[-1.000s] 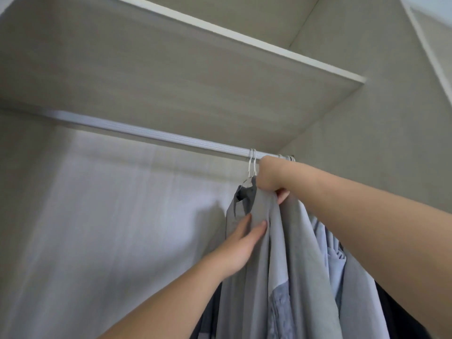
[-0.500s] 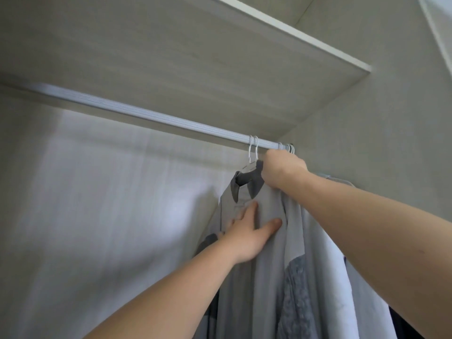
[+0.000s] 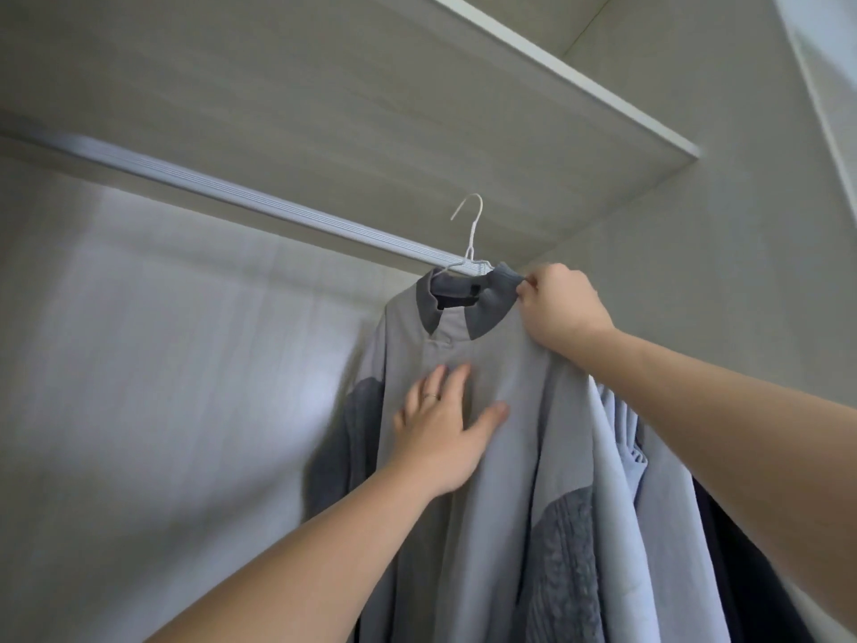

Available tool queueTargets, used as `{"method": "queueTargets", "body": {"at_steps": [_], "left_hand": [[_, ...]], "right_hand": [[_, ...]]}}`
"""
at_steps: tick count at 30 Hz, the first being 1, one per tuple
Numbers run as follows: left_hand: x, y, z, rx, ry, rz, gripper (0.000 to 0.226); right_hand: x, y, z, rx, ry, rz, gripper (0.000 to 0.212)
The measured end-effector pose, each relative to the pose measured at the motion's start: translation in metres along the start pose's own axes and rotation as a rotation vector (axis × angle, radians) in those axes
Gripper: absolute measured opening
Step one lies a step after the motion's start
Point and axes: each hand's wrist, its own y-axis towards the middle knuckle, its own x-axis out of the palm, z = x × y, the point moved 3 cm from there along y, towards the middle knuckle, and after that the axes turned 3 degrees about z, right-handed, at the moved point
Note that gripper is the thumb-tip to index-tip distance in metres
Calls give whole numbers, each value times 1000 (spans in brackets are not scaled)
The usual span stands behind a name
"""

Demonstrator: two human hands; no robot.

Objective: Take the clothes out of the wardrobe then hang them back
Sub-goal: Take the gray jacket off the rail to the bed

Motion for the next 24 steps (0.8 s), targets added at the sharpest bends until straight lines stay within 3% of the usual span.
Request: {"method": "queueTargets", "body": {"at_steps": [11,17,24], "left_hand": [[-23,1,15,136,-8,541,80],[-21,2,78,143,-38,564,75],[1,-24,214,262,-176,553,69]], "right_hand": [[-89,-59,52,-225,-211,151,28],[-172,-77,88,-210,-330,227,18],[-313,-98,148,-69,-442,277,14]]}}
